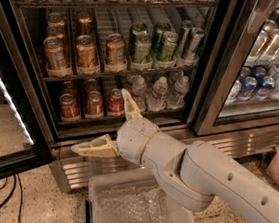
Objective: Pick orange can from middle shelf of fridge
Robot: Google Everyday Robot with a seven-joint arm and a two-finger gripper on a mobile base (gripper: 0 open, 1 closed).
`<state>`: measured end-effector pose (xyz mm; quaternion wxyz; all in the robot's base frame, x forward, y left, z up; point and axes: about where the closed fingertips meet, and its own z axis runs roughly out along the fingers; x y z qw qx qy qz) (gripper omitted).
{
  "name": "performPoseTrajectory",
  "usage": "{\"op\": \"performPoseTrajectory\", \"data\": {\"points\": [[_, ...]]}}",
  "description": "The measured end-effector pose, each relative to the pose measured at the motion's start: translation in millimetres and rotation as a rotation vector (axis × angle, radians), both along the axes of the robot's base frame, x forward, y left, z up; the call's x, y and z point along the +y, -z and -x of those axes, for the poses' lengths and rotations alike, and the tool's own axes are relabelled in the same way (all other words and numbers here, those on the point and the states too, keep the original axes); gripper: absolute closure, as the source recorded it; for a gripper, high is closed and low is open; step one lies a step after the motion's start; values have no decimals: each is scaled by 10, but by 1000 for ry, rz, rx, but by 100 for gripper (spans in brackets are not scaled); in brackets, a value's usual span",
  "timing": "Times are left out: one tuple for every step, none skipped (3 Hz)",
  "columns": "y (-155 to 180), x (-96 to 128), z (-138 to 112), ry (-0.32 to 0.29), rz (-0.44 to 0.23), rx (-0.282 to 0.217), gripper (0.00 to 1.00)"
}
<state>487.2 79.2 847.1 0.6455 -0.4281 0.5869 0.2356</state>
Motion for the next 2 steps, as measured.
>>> {"op": "performPoseTrajectory", "data": {"points": [[51, 235, -76, -16, -11, -1, 0], [103, 416, -200, -9, -8, 0, 0]]}}
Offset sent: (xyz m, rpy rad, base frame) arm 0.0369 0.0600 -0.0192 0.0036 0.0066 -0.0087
